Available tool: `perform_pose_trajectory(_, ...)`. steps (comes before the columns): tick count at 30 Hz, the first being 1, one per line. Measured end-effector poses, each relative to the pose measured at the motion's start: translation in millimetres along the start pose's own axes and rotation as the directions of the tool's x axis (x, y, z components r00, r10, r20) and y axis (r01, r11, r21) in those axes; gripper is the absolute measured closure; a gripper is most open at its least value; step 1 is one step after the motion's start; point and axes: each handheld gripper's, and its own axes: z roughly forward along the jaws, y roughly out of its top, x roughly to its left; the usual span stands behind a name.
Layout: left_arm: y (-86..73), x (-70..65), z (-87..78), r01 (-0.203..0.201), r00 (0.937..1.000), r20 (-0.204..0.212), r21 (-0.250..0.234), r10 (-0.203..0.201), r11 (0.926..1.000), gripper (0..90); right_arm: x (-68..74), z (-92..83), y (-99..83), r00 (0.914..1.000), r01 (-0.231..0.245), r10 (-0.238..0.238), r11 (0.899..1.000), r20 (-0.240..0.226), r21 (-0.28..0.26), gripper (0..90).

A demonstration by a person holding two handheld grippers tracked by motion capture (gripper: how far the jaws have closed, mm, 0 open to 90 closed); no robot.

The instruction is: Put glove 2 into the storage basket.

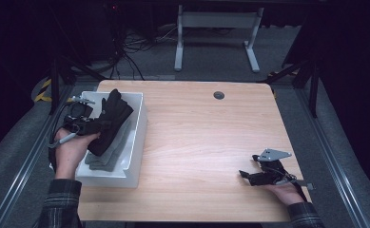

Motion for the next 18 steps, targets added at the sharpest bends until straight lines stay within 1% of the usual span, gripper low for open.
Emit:
perform_pose_trajectory(2,-2.3,3.2,4.7,0.011,0.9999,-0.003,0.014,-0.011,0.9998,68.5,0.0,0.0,0.0,1.0,0.0,0.0,1.0,0.0,0.0,15.2)
perform_pose_trajectory(4,-6.3,8.1,13.9,0.033,0.9994,0.003,0.02,-0.033,0.9992,68.4,0.0,0.0,0.0,1.0,0.0,0.0,1.0,0.0,0.0,15.1)
perform_pose_trajectory(5,-7.5,10.7,17.8,0.035,0.9994,0.003,0.028,-0.035,0.999,68.3,0.1,0.0,0.0,1.0,0.0,0.0,1.0,0.0,0.0,15.1)
perform_pose_trajectory(7,-10.1,14.7,25.7,0.052,0.9986,-0.01,0.048,-0.052,0.9975,68.2,0.0,0.1,0.0,1.0,0.0,0.0,1.0,0.001,0.0,15.2)
perform_pose_trajectory(10,-15.8,20.8,36.0,0.068,0.9977,-0.001,0.07,-0.068,0.9952,68.0,0.1,0.1,0.1,1.0,-0.002,0.002,1.0,0.002,-0.001,15.2)
perform_pose_trajectory(14,-23.6,25.5,50.0,0.073,0.9968,0.024,0.1,-0.076,0.9923,67.5,0.1,0.1,0.1,1.0,0.0,0.0,1.0,0.001,0.0,15.2)
perform_pose_trajectory(16,-25.3,25.2,54.6,0.072,0.997,0.02,0.107,-0.074,0.9916,67.3,0.0,0.1,0.0,1.0,0.0,0.0,1.0,0.001,0.0,15.2)
perform_pose_trajectory(18,-26.0,24.2,58.4,0.06,0.9981,0.008,0.117,-0.062,0.9913,67.0,0.1,0.1,0.1,1.0,0.0,0.0,1.0,0.002,0.0,15.2)
